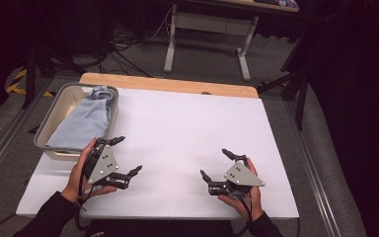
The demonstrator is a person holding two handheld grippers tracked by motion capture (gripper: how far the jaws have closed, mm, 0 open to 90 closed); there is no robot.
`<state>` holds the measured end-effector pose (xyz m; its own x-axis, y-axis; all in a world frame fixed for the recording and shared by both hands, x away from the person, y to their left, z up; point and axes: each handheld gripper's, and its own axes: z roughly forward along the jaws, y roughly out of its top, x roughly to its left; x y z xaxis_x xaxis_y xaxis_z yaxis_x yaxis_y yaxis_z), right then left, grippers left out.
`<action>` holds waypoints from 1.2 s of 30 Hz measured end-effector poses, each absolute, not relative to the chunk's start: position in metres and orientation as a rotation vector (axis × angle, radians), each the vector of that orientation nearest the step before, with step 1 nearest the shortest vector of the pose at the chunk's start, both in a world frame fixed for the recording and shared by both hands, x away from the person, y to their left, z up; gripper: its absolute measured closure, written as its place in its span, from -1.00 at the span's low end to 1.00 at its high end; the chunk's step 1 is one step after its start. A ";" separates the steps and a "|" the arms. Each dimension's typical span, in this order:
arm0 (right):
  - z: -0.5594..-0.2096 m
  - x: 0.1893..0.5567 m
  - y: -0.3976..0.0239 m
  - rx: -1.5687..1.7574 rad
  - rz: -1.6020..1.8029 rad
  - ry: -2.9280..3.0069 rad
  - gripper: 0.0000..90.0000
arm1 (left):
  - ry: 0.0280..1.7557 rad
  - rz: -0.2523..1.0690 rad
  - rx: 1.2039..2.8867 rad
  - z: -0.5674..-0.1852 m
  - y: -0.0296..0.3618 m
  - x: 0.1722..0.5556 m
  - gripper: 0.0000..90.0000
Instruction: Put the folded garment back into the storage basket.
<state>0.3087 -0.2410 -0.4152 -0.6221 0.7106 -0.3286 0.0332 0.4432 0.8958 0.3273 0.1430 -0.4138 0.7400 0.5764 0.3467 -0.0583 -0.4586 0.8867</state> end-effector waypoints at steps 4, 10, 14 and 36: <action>-0.416 0.308 -0.241 0.620 1.203 1.984 -0.83 | 0.416 0.765 1.918 -0.417 0.148 0.325 -0.89; -0.417 0.307 -0.241 0.617 1.202 1.990 -0.83 | 0.433 0.758 1.928 -0.422 0.155 0.322 -0.90; -0.418 0.307 -0.241 0.614 1.202 1.994 -0.83 | 0.438 0.753 1.936 -0.426 0.158 0.320 -0.90; -0.424 0.308 -0.240 0.603 1.209 2.007 -0.82 | 0.561 0.685 1.964 -0.453 0.173 0.316 -0.92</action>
<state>0.3083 -0.2404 -0.4240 -0.6418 0.6920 -0.3305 0.0316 0.4544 0.8902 0.3158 0.1730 -0.4525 0.7382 0.6333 0.2323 0.1024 -0.4456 0.8894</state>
